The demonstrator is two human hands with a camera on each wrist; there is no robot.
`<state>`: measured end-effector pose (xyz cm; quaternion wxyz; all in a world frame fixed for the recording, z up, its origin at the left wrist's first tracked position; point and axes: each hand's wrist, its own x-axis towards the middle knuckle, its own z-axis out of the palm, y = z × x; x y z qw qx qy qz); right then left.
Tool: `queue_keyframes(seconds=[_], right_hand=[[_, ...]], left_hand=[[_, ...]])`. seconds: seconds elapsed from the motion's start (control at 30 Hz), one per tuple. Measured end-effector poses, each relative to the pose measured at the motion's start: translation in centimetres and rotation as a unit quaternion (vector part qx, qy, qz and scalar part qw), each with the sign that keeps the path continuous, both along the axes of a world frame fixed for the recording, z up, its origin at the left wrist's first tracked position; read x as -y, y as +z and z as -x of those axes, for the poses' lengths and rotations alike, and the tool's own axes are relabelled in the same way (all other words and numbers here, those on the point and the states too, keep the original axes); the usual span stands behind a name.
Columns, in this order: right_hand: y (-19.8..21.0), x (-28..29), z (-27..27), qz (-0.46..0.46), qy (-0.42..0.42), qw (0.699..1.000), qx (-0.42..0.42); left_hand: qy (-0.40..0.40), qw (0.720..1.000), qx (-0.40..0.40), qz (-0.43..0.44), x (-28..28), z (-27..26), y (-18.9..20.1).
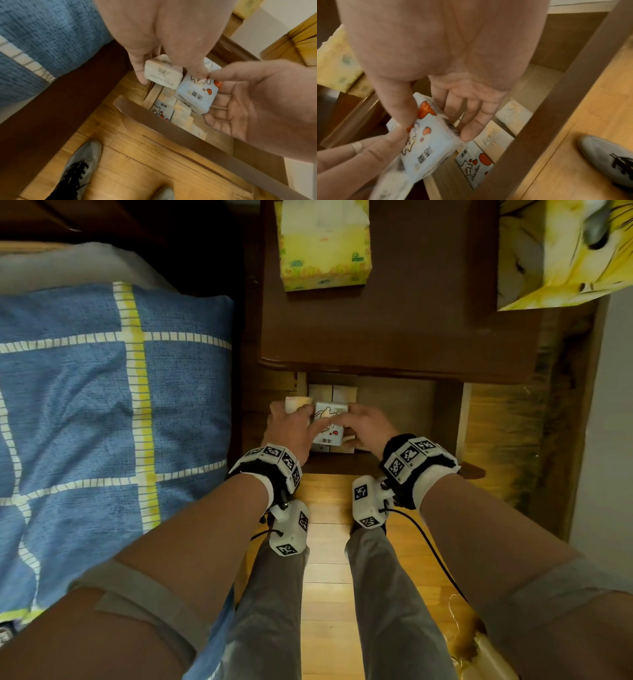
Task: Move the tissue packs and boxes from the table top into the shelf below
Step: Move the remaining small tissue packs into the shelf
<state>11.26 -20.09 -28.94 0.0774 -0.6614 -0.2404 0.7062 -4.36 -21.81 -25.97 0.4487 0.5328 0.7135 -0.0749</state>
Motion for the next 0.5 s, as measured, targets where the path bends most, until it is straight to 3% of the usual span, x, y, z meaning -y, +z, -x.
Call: queue_keyframes(seconds=[0.07,0.27,0.5], right_hand=[[0.1,0.4,-0.3,-0.025,-0.010,1.000,0.013],[-0.3,-0.8,-1.0,-0.100,0.027,0.982,0.156],[-4.4,-2.9,3.2,-0.083,0.115,0.976,0.163]], left_hand=[[0.018,1.000,0.012,-0.013,0.2,0.0,0.0],[0.045,0.998,-0.025,-0.046,0.2,1.9,-0.5],[0.073,0.996,0.006,-0.052,-0.1,3.8,-1.4]])
